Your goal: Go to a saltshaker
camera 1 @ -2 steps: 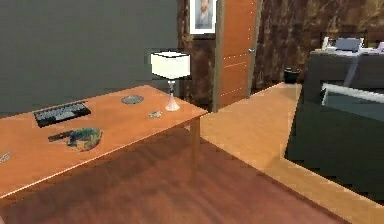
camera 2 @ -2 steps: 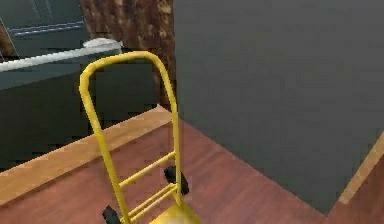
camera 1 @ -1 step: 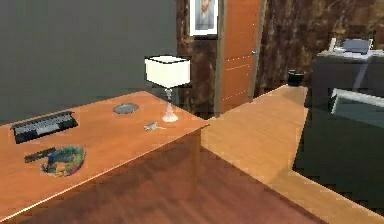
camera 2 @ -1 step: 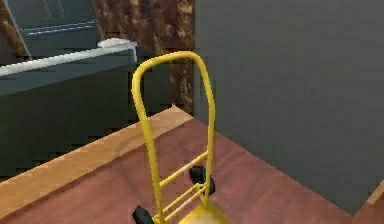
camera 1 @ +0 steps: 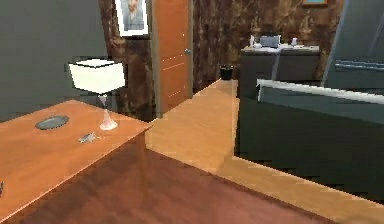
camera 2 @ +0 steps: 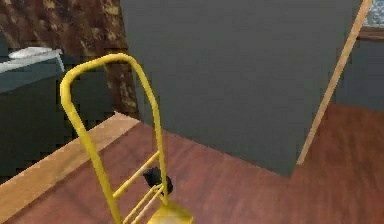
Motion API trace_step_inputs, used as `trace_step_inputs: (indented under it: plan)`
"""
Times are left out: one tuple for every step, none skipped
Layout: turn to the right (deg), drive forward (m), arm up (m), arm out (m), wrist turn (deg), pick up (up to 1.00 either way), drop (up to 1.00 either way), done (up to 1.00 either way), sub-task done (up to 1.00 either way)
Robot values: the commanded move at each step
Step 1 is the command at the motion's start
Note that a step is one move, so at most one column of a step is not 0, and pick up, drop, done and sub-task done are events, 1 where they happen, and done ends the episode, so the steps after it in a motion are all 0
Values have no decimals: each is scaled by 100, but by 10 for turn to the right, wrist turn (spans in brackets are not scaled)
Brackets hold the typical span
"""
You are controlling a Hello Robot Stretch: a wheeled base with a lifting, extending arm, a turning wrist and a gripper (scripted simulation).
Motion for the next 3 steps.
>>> trace_step_inputs:
  plan:
    - [0,40,0,0,0,0,0,0,0]
    - [120,0,0,0,0,0,0,0,0]
    - [0,85,0,0,0,0,0,0,0]
